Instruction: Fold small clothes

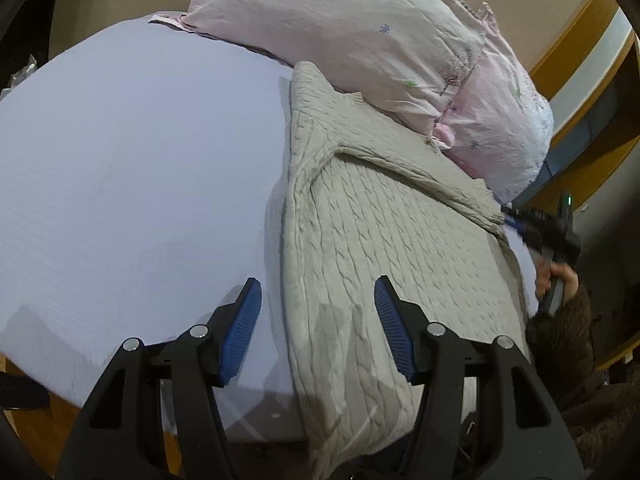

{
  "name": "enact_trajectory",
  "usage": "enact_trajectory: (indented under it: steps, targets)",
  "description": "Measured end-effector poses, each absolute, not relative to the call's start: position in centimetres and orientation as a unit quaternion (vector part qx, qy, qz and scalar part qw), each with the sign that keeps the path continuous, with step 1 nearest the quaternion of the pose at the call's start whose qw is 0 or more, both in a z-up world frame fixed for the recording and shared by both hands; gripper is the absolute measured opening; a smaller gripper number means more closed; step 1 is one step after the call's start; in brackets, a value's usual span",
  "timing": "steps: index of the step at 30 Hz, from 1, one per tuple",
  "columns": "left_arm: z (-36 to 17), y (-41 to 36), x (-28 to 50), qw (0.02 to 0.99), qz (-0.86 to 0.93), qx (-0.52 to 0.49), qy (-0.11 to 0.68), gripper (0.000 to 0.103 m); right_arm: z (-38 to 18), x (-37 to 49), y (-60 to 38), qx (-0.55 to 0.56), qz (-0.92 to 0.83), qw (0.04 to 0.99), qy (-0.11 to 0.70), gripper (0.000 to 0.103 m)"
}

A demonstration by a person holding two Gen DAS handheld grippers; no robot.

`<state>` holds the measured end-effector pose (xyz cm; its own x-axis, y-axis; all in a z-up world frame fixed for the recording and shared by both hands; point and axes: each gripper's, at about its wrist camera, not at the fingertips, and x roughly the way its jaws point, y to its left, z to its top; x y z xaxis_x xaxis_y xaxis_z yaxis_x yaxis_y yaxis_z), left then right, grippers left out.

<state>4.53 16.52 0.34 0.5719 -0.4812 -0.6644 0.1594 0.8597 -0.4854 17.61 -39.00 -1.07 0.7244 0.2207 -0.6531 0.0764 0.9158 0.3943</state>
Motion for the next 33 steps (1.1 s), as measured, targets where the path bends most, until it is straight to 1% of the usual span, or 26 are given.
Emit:
enact_trajectory:
  steps: [1,2,3,4,5,6,7,8,10,12,15,16,17,18,19,20,21,24,27,30,31,33]
  targets:
    - [0.2,16.7,4.2,0.865,-0.19,-0.193,0.422,0.059,-1.3,16.5,-39.1,0.2,0.042,0.906,0.372,0.053]
    - [0.1,16.7,3.8,0.862,-0.2,-0.199,0.42,0.059,-2.1,14.6,-39.6,0.203,0.048,0.9,0.382,0.053]
    - [-0.1,16.8,3.5,0.858,-0.211,-0.207,0.419,0.059,-2.9,13.4,-40.0,0.209,0.051,0.894,0.392,0.053]
    - [-0.2,16.8,3.3,0.854,-0.22,-0.214,0.42,0.057,-3.6,12.2,-40.3,0.217,0.058,0.887,0.403,0.051]
    - [-0.5,16.7,2.9,0.845,-0.238,-0.225,0.422,0.049,-4.5,10.7,-40.7,0.234,0.073,0.876,0.415,0.047]
    - [-0.8,16.5,2.6,0.839,-0.249,-0.23,0.426,0.044,-4.9,8.9,-40.8,0.246,0.091,0.874,0.41,0.044]
    - [-1.1,16.3,2.0,0.834,-0.259,-0.233,0.428,0.037,-5.4,7.3,-40.8,0.262,0.115,0.863,0.417,0.036]
    - [-1.4,16.1,1.5,0.83,-0.266,-0.237,0.428,0.033,-5.9,6.0,-40.8,0.276,0.135,0.853,0.422,0.034]
    - [-1.8,16.2,0.6,0.823,-0.278,-0.249,0.429,0.028,-7.2,2.8,-40.3,0.299,0.179,0.838,0.421,0.032]
    - [-2.4,16.3,-0.7,0.811,-0.295,-0.27,0.427,0.026,-8.2,0.5,-39.9,0.32,0.211,0.823,0.42,0.031]
    - [-3.0,16.3,-2.0,0.802,-0.309,-0.286,0.424,0.026,-9.5,-2.9,-39.9,0.34,0.243,0.809,0.414,0.026]
    - [-3.1,16.1,-2.4,0.801,-0.31,-0.286,0.426,0.026,-10.0,-3.7,-39.7,0.345,0.252,0.804,0.413,0.022]
    - [-3.5,15.9,-2.6,0.798,-0.31,-0.285,0.432,0.026,-10.2,-4.0,-39.4,0.344,0.258,0.801,0.416,0.014]
    - [-3.7,15.7,-2.7,0.795,-0.31,-0.284,0.437,0.026,-10.3,-4.2,-39.3,0.341,0.263,0.799,0.419,0.008]
    - [-4.0,15.4,-2.8,0.793,-0.309,-0.283,0.441,0.023,-10.4,-4.3,-38.8,0.339,0.274,0.796,0.419,0.008]
    - [-4.0,15.3,-2.8,0.791,-0.311,-0.284,0.443,0.009,-10.1,-4.4,-39.0,0.34,0.283,0.796,0.412,0.008]
    - [-3.7,15.2,-2.8,0.792,-0.311,-0.285,0.44,0.008,-9.5,-4.1,-38.7,0.341,0.292,0.797,0.403,0.008]
    - [-1.1,15.5,-2.1,0.805,-0.317,-0.289,0.409,0.007,-5.7,-2.7,-38.8,0.336,0.316,0.815,0.351,0.007]
    - [2.8,16.1,1.1,0.829,-0.307,-0.29,0.367,0.007,-0.9,1.0,-39.1,0.334,0.329,0.834,0.291,0.007]
    - [5.5,16.0,7.8,0.857,-0.265,-0.288,0.335,0.007,2.2,6.6,-39.5,0.351,0.322,0.845,0.243,0.007]
    - [5.7,15.9,9.5,0.861,-0.254,-0.287,0.334,0.007,2.4,8.2,-39.9,0.365,0.318,0.844,0.232,0.007]
    - [5.4,14.8,15.4,0.871,-0.215,-0.278,0.343,0.007,2.2,13.1,-40.6,0.401,0.286,0.841,0.222,0.007]
